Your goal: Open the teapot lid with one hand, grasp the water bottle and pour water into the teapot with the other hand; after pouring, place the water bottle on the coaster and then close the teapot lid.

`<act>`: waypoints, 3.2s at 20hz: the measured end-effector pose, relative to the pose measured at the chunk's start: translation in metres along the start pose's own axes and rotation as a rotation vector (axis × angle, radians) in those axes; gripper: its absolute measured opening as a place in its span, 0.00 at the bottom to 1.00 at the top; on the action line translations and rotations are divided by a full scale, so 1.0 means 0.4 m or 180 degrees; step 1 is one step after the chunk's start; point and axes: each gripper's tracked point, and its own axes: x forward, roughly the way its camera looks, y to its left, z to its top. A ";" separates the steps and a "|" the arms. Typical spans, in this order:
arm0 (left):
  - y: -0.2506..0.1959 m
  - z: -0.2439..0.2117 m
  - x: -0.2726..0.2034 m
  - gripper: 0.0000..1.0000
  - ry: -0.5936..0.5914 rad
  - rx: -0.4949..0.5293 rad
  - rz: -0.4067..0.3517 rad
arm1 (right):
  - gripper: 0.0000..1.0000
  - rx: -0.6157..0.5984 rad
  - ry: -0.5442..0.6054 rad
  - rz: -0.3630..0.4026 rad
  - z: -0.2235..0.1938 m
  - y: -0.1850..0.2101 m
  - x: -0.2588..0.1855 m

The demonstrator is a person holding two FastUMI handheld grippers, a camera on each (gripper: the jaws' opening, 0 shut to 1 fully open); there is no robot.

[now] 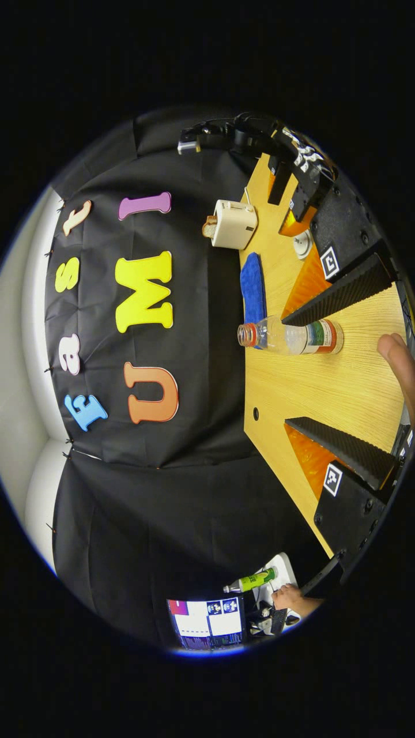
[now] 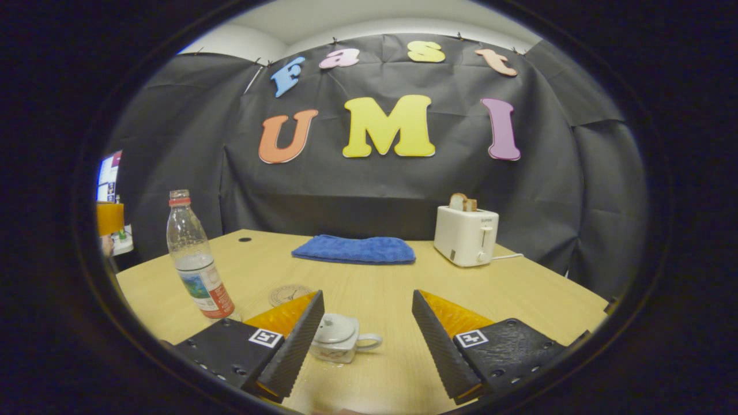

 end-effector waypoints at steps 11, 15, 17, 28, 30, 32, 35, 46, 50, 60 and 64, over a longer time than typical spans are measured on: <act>0.011 -0.026 0.016 1.00 0.0126 -0.0028 0.0011 | 0.36 -0.0122 0.0185 0.0118 -0.055 0.068 0.072; 0.013 -0.034 0.019 1.00 0.0166 -0.0047 0.0016 | 0.14 -0.0115 0.0196 0.0084 -0.058 0.068 0.083; 0.013 -0.037 0.018 1.00 0.0183 -0.0078 0.0003 | 0.14 -0.0064 0.0242 0.0146 -0.064 0.075 0.092; -0.024 -0.046 0.040 0.99 0.0170 -0.0209 -0.0183 | 0.00 0.0022 0.0235 0.0212 -0.017 0.073 0.066; -0.035 -0.055 0.051 1.00 0.0169 -0.0215 -0.0236 | 0.00 0.0049 0.0184 0.0226 0.009 0.060 0.042; -0.061 -0.071 0.060 1.00 0.0201 -0.0231 -0.0340 | 0.00 0.0063 0.0113 0.0268 0.038 0.052 0.013; -0.107 -0.086 0.078 1.00 0.0167 -0.0134 -0.0556 | 0.00 -0.0025 -0.0017 0.0243 0.071 0.026 -0.034; -0.128 -0.166 0.163 1.00 0.0078 -0.0005 -0.0654 | 0.00 -0.0164 -0.0308 0.0116 0.108 -0.122 -0.181; -0.145 -0.168 0.218 1.00 -0.0012 -0.0146 -0.0779 | 0.00 -0.0113 -0.0348 0.0100 0.126 -0.168 -0.206; -0.159 -0.168 0.292 0.80 -0.0141 -0.0019 -0.0756 | 0.00 0.0032 -0.0350 -0.0047 0.143 -0.245 -0.201; -0.149 -0.156 0.278 0.77 -0.0123 -0.0060 -0.0672 | 0.00 0.0051 -0.0306 -0.0068 0.134 -0.253 -0.197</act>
